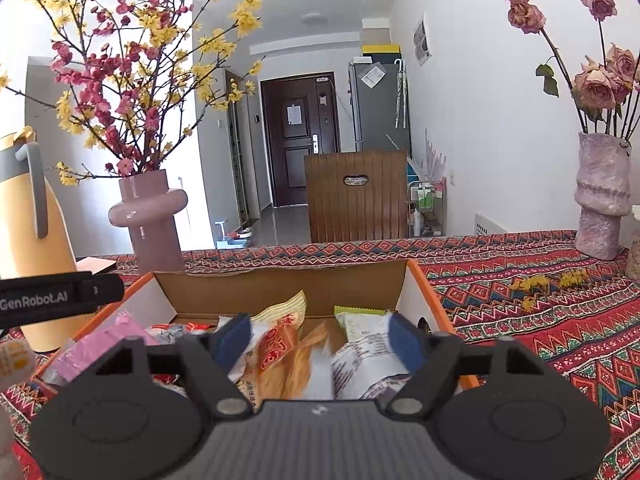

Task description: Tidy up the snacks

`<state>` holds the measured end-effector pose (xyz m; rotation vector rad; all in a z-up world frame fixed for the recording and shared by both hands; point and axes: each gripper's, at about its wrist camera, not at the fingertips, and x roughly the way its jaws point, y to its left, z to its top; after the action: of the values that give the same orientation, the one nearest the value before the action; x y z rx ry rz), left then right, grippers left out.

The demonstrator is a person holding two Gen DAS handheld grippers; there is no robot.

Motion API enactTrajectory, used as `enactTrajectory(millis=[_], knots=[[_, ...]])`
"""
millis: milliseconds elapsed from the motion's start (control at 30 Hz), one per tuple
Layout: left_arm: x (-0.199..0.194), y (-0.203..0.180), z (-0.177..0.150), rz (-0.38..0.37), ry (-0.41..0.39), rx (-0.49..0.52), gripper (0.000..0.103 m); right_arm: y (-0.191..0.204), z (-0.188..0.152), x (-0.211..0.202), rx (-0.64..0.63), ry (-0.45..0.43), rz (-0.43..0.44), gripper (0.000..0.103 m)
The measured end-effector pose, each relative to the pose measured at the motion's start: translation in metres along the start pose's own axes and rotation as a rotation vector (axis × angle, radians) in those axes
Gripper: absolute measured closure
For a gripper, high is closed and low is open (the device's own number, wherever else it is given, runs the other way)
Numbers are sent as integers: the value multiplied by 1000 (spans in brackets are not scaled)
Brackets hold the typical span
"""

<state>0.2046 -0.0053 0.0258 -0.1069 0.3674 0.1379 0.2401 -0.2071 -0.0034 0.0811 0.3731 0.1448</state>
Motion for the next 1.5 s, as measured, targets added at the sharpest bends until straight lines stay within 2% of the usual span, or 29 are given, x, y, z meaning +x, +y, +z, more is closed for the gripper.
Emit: enactTrajectory(millis=[100,367,633,800,1000,1500], knots=[[-3,-1,1,7,-9,2,0,-3,1,-2,14,-10,-8,1],[-21,-3,6,-3,-4,12,0,-9,3,-9,36,9,-25,0],[-62,6,4,-53,15,24,0,-13,3,-58,17,-9,-13,0],[-83,16,-7,-83,64,38,0,-15,-7,-93,-10,-4,5,0],[-104,26,-26,-98,120,44,0,-18,-24,-122,-1,44,21,0],[-120,38,-75,-85,262,78,0,-14,-68,-147,4,173,33,0]])
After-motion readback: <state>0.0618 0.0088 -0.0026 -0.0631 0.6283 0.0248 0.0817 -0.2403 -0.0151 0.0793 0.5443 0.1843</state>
